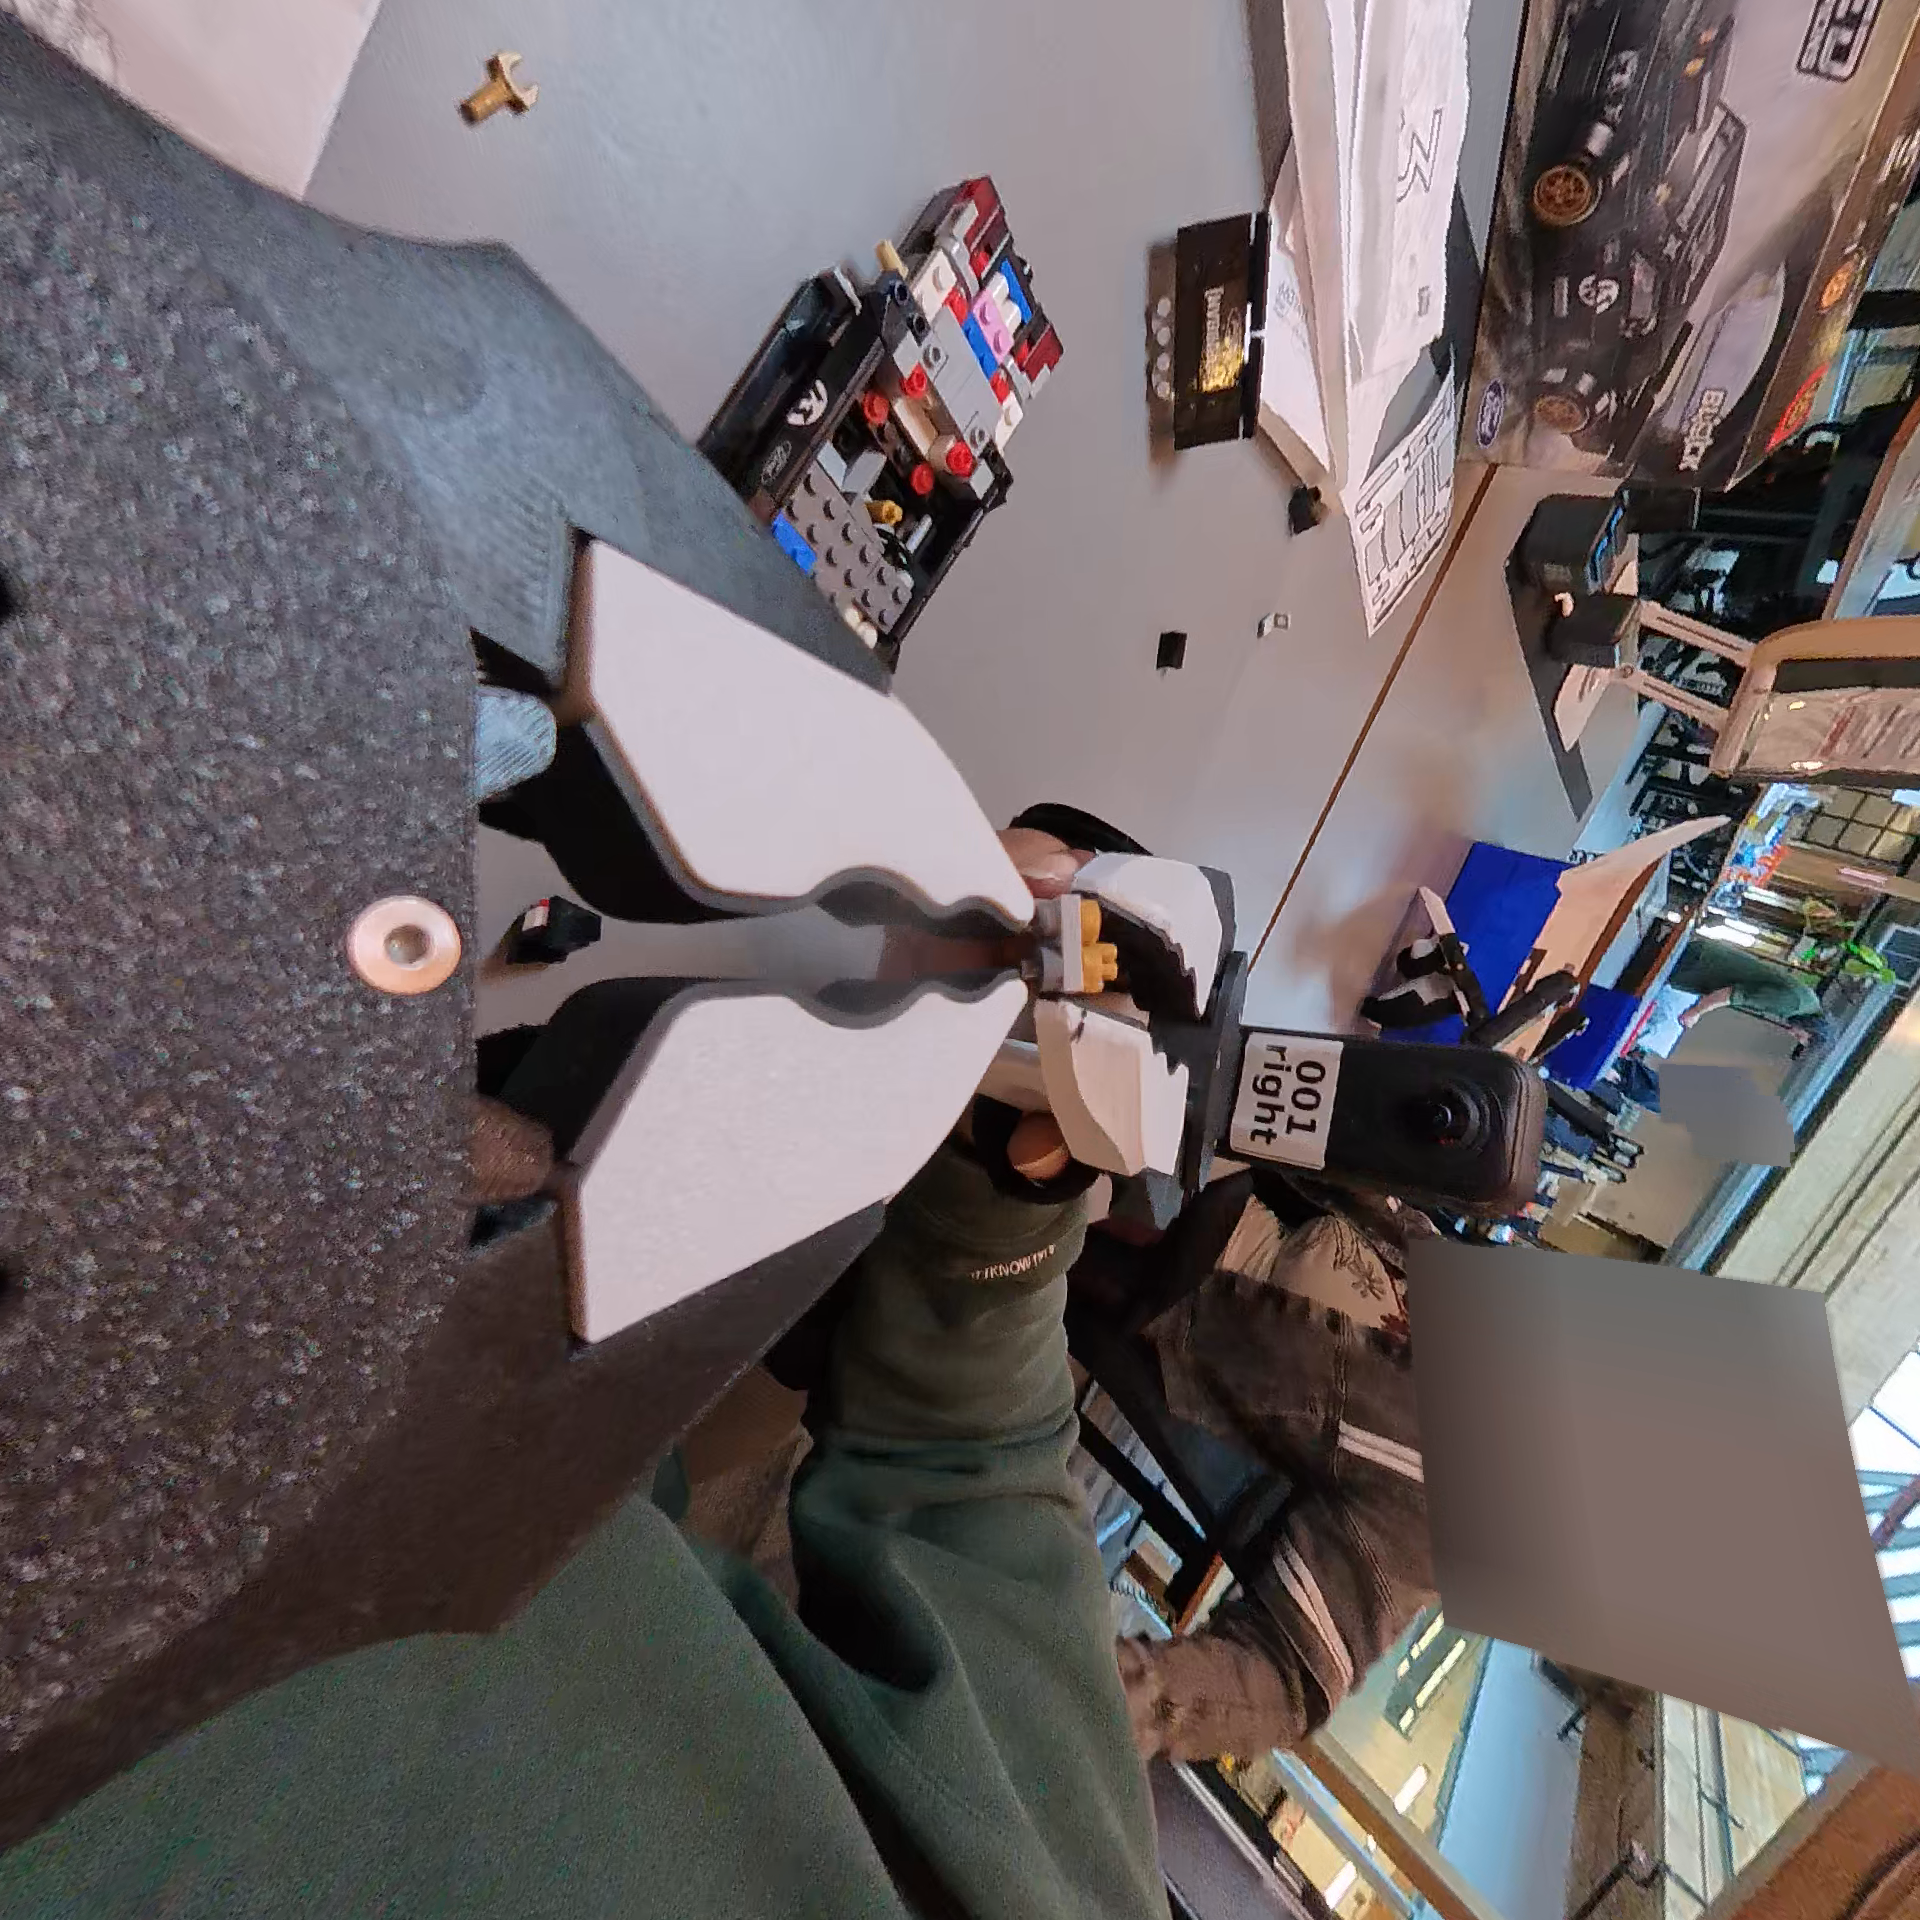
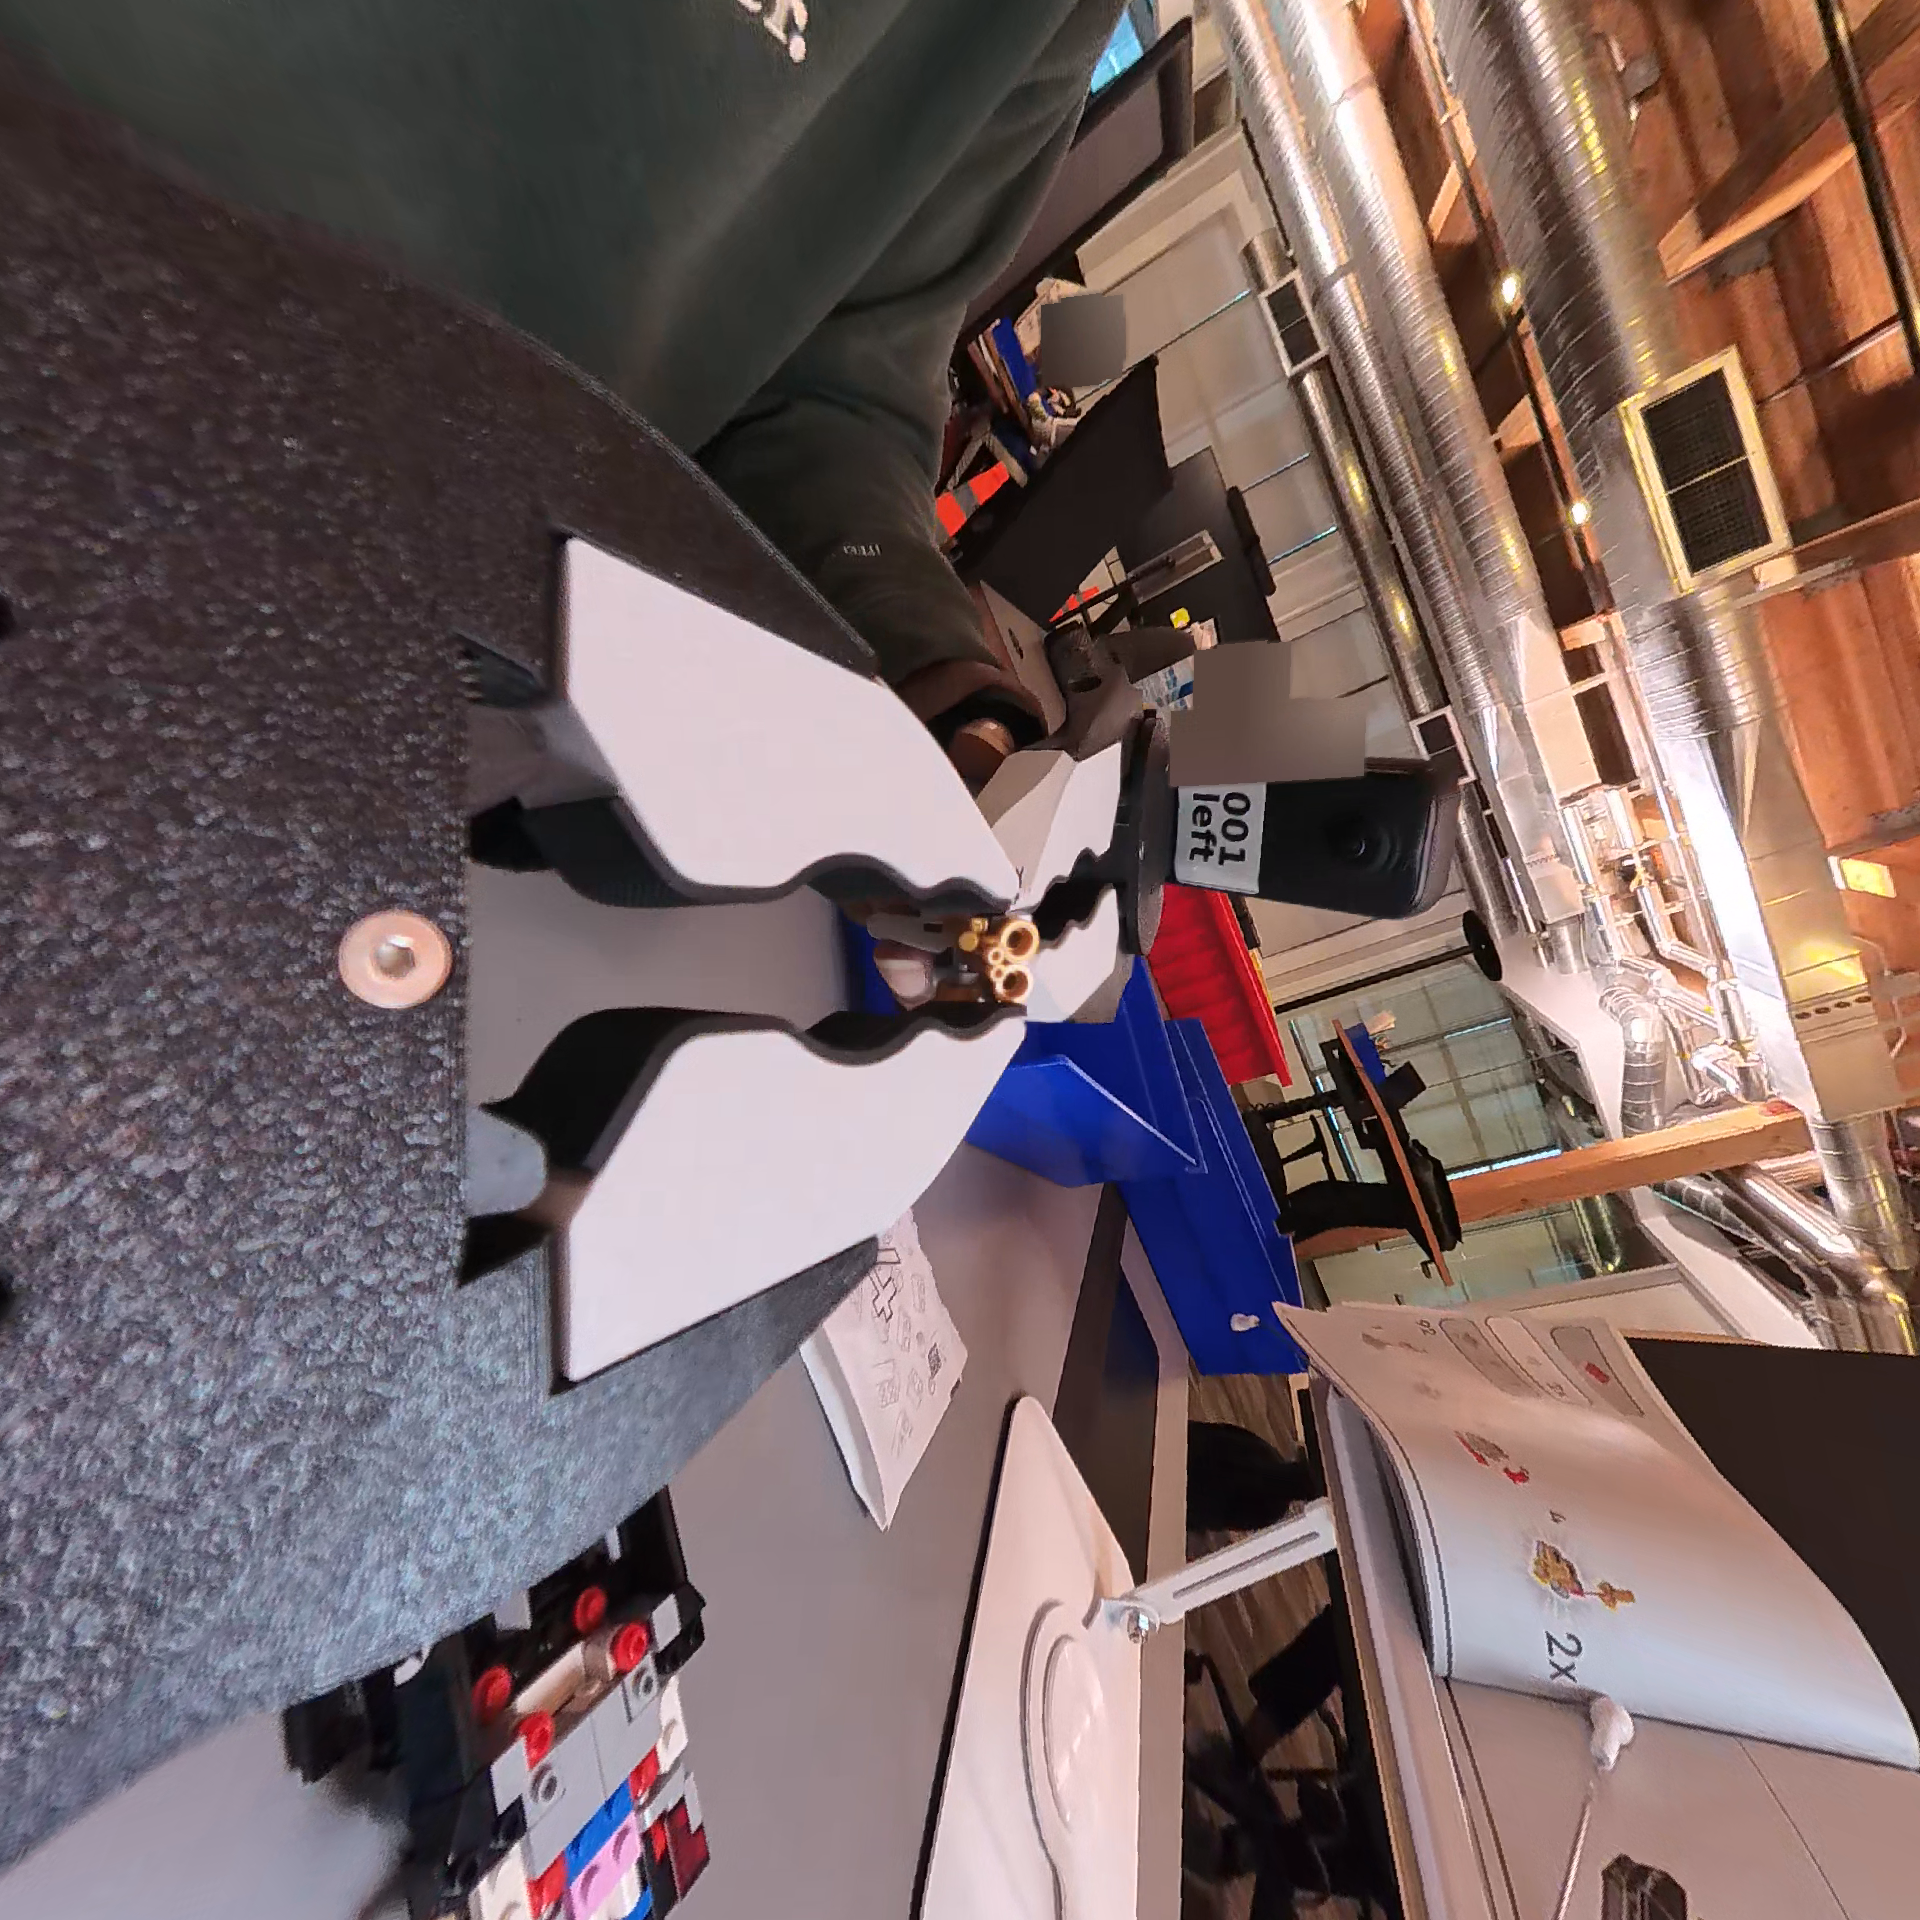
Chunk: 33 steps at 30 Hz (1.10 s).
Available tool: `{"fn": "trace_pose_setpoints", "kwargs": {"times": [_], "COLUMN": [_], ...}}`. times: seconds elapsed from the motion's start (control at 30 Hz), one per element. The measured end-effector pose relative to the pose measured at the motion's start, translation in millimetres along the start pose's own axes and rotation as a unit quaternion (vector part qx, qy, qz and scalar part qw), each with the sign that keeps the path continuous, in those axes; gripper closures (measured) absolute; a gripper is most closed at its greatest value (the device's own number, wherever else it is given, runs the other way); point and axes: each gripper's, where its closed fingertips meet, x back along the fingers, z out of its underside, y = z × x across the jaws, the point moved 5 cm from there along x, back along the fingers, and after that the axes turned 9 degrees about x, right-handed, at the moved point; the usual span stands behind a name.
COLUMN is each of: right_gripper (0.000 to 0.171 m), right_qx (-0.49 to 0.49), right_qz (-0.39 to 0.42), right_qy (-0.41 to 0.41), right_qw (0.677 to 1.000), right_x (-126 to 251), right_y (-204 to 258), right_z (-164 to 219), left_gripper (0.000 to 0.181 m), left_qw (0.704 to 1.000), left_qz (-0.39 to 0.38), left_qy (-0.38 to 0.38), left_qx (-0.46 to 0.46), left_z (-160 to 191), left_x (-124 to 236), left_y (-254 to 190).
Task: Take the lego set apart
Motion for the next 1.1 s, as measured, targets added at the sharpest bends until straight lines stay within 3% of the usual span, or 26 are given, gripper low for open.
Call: {"fn": "trace_pose_setpoints", "kwargs": {"times": [0.47, 0.63, 0.8, 0.93, 1.1], "right_gripper": [0.155, 0.155, 0.156, 0.156, 0.156], "right_qx": [0.010, 0.033, 0.004, -0.031, -0.007], "right_qz": [-0.009, -0.005, 0.000, 0.041, 0.046], "right_qy": [0.042, 0.082, 0.066, -0.004, 0.022], "right_qw": [0.999, 0.996, 0.998, 0.999, 0.999], "right_x": [1.3, 2.6, 2.0, 17.5, 25.1], "right_y": [-6.6, -8.5, -9.5, -26.9, -31.6], "right_z": [11.2, 16.8, 15.6, -5.5, -5.6], "left_gripper": [0.178, 0.180, 0.180, 0.180, 0.180], "left_qw": [0.999, 0.999, 0.999, 0.994, 0.996], "left_qz": [0.036, 0.012, 0.000, -0.014, -0.021], "left_qy": [0.007, 0.032, 0.037, 0.107, 0.090], "left_qx": [0.037, 0.027, 0.009, -0.018, -0.019], "left_z": [8.5, 14.9, 15.5, 41.2, 31.9], "left_x": [-1.5, -2.8, -3.0, -14.4, -8.1], "left_y": [10.3, 14.6, 14.4, 16.5, 23.0]}}
